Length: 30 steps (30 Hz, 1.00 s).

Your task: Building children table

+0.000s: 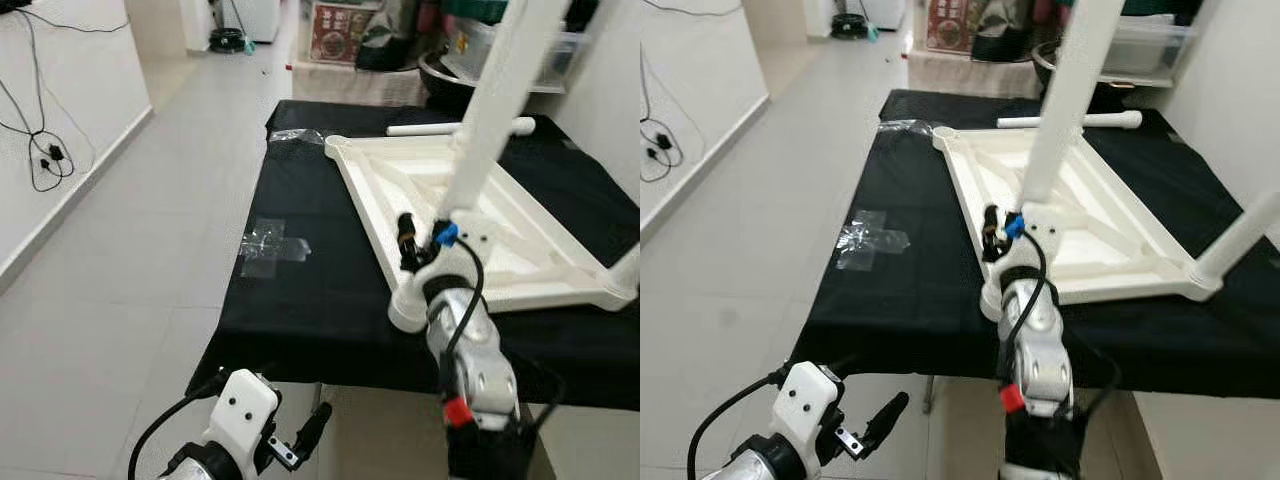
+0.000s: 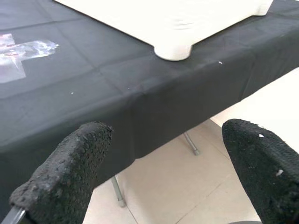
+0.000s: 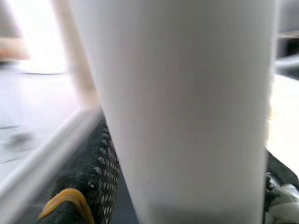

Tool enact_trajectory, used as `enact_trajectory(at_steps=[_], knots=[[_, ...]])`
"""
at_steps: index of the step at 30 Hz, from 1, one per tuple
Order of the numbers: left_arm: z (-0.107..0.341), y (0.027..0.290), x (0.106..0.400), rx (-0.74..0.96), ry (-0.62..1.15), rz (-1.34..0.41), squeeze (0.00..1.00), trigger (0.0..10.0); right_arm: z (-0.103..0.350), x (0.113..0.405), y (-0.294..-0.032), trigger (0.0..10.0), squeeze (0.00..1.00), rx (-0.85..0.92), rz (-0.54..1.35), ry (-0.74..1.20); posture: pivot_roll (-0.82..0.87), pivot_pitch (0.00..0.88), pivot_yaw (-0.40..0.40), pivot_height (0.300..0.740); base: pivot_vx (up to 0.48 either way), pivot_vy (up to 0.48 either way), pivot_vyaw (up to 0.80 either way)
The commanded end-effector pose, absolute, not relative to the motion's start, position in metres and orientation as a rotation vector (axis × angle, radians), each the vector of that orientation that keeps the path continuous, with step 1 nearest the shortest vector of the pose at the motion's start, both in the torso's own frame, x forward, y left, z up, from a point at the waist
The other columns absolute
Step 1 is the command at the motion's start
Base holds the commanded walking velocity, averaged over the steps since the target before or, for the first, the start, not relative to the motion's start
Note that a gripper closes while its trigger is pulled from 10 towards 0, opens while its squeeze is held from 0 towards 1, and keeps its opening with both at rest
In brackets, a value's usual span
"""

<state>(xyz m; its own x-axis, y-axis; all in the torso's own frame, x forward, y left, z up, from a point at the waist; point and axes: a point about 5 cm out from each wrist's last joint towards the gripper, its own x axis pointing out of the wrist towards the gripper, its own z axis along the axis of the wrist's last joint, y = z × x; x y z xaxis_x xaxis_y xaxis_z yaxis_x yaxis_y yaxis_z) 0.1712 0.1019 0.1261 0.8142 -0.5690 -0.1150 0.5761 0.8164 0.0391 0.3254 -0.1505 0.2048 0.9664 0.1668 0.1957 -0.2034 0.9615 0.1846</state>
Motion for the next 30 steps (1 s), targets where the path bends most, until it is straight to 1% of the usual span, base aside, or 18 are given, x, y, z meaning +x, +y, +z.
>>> enact_trajectory(at_steps=[1,2,4,5,6,7,9,10,12,17,19,20,21,25,27,28,29,30], knots=[[0.122,0.102,0.170,0.068,0.121,-0.614,0.00,10.0,0.204,0.326,-0.152,10.0,0.00,0.258,0.400,-0.170,0.13,0.082,-0.100,0.740,0.000,0.000,0.00],[0.122,0.102,0.170,0.068,0.121,-0.614,0.00,10.0,0.204,0.326,-0.152,10.0,0.00,0.258,0.400,-0.170,0.13,0.082,-0.100,0.740,0.000,0.000,0.00],[0.122,0.101,0.171,0.068,0.119,-0.614,0.00,10.0,0.204,0.328,-0.170,10.0,0.00,0.251,0.610,-0.126,0.14,0.086,-0.103,0.740,0.000,0.000,0.00],[0.122,0.101,0.171,0.068,0.119,-0.614,0.00,10.0,0.204,0.328,-0.170,10.0,0.00,0.251,0.610,-0.126,0.14,0.086,-0.103,0.740,0.000,0.000,0.00],[0.123,0.102,0.171,0.069,0.117,-0.613,0.00,10.0,0.206,0.328,-0.178,10.0,0.00,0.236,0.785,-0.088,0.14,0.088,-0.103,0.740,0.000,0.000,0.00],[0.123,0.102,0.171,0.069,0.117,-0.613,0.00,10.0,0.206,0.328,-0.178,10.0,0.00,0.236,0.785,-0.088,0.14,0.088,-0.103,0.740,0.000,0.000,0.00],[0.123,0.102,0.171,0.069,0.116,-0.610,0.00,10.0,0.207,0.329,-0.176,10.0,0.00,0.194,0.881,-0.058,0.14,0.088,-0.103,0.740,0.000,0.000,0.00],[0.123,0.102,0.171,0.070,0.114,-0.607,0.00,10.0,0.209,0.328,-0.169,10.0,0.00,0.143,0.991,-0.064,0.15,0.090,-0.103,0.740,0.000,0.000,0.00],[0.123,0.102,0.171,0.070,0.113,-0.606,0.00,10.0,0.210,0.327,-0.167,10.0,0.00,0.133,1.016,-0.068,0.15,0.090,-0.103,0.740,0.000,0.000,0.00],[0.124,0.102,0.170,0.074,0.111,-0.606,0.00,10.0,0.217,0.343,-0.145,10.0,0.00,0.078,1.174,-0.075,0.17,0.093,-0.100,0.740,0.000,0.000,0.00],[0.124,0.102,0.170,0.074,0.111,-0.606,0.00,10.0,0.217,0.343,-0.145,10.0,0.00,0.078,1.174,-0.075,0.17,0.093,-0.100,0.740,0.000,0.000,0.00],[0.124,0.102,0.170,0.075,0.111,-0.606,0.00,10.0,0.220,0.350,-0.141,8.0,0.00,0.076,1.168,-0.080,0.17,0.096,-0.100,0.740,0.000,0.000,0.00],[0.125,0.102,0.170,0.076,0.110,-0.606,0.00,10.0,0.222,0.357,-0.137,0.0,0.00,0.074,1.136,-0.095,0.18,0.098,-0.105,0.740,0.000,0.000,0.00],[0.125,0.101,0.169,0.082,0.109,-0.607,0.00,10.0,0.223,0.367,-0.136,0.0,0.00,0.091,1.021,-0.123,0.18,0.100,-0.111,0.740,0.000,0.000,0.00],[0.125,0.101,0.169,0.082,0.109,-0.607,0.00,10.0,0.223,0.367,-0.136,0.0,0.00,0.091,1.021,-0.123,0.18,0.100,-0.111,0.740,0.000,0.000,0.00],[0.125,0.101,0.169,0.083,0.109,-0.607,0.00,10.0,0.222,0.368,-0.137,0.0,0.00,0.100,0.987,-0.125,0.18,0.101,-0.109,0.740,0.000,0.000,0.00],[0.125,0.101,0.169,0.081,0.109,-0.606,0.00,10.0,0.220,0.370,-0.141,0.0,0.00,0.098,0.862,-0.128,0.16,0.102,-0.106,0.740,0.000,0.000,0.00],[0.125,0.101,0.169,0.081,0.109,-0.606,0.00,10.0,0.220,0.370,-0.141,0.0,0.00,0.098,0.862,-0.128,0.16,0.102,-0.106,0.740,0.000,0.000,0.00]])
